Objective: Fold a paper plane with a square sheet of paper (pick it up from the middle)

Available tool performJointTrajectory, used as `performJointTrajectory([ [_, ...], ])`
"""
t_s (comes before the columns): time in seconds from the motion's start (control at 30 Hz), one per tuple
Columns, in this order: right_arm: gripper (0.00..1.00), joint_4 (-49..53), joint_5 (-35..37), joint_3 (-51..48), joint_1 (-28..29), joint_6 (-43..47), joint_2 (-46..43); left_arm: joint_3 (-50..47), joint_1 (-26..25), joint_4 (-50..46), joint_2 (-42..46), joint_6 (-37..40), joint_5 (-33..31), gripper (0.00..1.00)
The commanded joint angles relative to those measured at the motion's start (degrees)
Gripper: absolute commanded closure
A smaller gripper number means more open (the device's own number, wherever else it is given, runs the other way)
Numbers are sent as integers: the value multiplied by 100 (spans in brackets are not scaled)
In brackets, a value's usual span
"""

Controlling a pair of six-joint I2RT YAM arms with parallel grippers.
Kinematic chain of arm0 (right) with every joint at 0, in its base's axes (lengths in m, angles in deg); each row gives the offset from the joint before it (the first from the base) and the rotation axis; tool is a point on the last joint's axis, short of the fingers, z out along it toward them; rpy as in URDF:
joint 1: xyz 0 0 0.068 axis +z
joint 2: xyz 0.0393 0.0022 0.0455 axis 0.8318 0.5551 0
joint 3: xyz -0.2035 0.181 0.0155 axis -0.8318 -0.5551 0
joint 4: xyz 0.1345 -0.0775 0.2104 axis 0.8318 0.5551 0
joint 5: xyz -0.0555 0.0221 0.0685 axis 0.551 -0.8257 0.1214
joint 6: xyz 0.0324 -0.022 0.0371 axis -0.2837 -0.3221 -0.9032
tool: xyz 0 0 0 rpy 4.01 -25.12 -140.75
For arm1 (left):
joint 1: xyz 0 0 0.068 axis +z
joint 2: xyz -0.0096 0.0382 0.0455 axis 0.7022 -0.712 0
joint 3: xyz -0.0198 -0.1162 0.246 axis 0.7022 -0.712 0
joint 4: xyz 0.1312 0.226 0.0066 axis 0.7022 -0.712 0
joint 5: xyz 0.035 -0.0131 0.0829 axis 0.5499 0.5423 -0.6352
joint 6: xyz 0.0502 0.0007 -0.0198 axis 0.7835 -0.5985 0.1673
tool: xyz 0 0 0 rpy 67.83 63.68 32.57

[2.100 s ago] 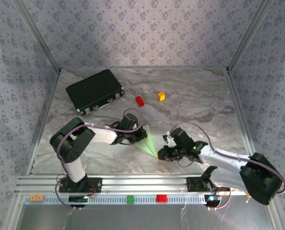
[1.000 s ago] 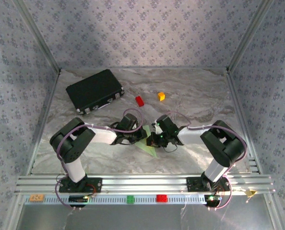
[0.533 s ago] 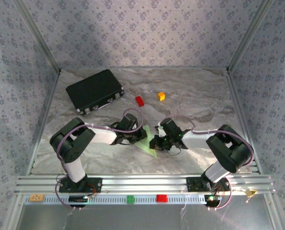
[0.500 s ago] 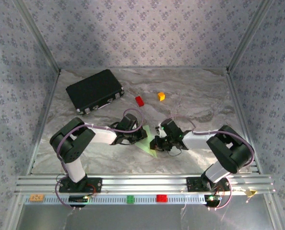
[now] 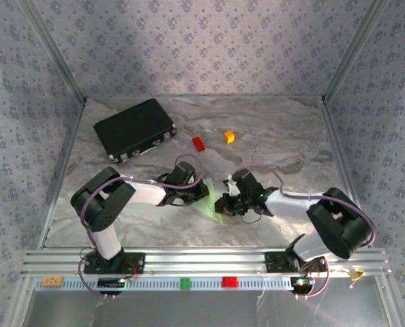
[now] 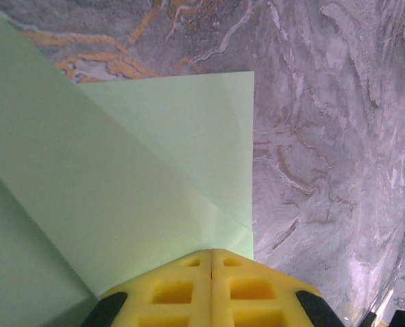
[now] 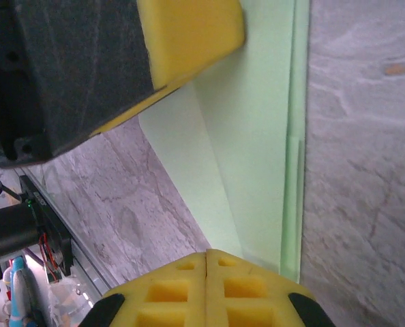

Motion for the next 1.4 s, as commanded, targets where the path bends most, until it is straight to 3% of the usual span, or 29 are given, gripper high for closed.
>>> performJointTrajectory([
  [0.0,98,-43,-173,164,23,-54,401,-135,44,-431,-158,24,-207,94],
  [0.2,99,-238,-155,-355,75,-185,278,-195,52,-369,-188,-22,-256,94],
  [0.43,99,131,-37,-962,81,-262,-730,-253,90,-265,-153,-68,-283,94],
  [0.63,98,734,3,-574,-136,-64,-1220,-333,87,-156,-123,-97,-252,95],
  [0.93,100,98,147,364,-199,-189,-11,-320,77,-160,-113,-79,-229,94],
  [1.07,100,-188,-111,540,-207,-236,458,-289,79,-201,-105,-54,-212,94],
  [1.37,100,61,38,33,-322,-16,860,-103,77,-301,-15,128,-116,93],
])
